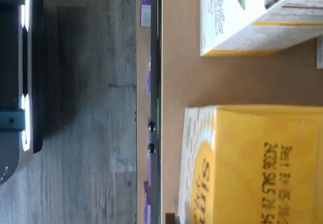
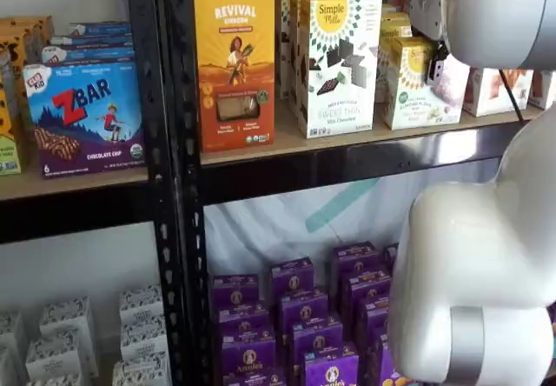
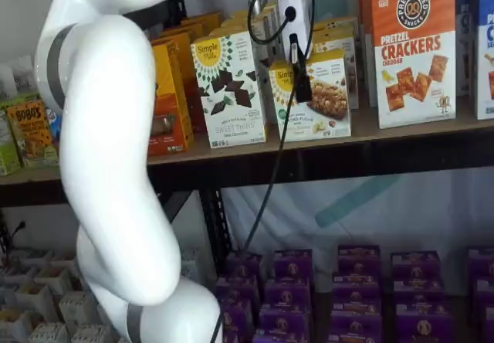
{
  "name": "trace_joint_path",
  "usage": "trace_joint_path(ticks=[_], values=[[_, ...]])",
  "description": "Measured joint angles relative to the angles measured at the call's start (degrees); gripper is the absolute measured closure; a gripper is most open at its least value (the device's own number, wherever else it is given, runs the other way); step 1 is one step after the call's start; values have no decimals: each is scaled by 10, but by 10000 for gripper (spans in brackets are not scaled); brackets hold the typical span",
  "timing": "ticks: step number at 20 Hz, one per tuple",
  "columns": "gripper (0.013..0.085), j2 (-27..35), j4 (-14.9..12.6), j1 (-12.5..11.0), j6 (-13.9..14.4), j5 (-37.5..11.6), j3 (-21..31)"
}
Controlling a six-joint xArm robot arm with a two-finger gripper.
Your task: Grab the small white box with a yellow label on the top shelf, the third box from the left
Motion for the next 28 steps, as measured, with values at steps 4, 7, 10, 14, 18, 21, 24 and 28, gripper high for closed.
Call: trace_joint_path(ticks=[4,7,10,14,18,21,24,28], values=[[570,-3,4,-1,-1,-2,4],[570,-3,4,-2,-2,-1,4],[610,-2,8,-4,-3,1,3],[650,0,7,-5,-4,8,-1],[650,9,15,-11,-7,39,-20],[650,5,29,-20,-14,66,-29],[650,-18,37,-29,-20,77,-18],[650,-75,36,-35,-27,71,27]])
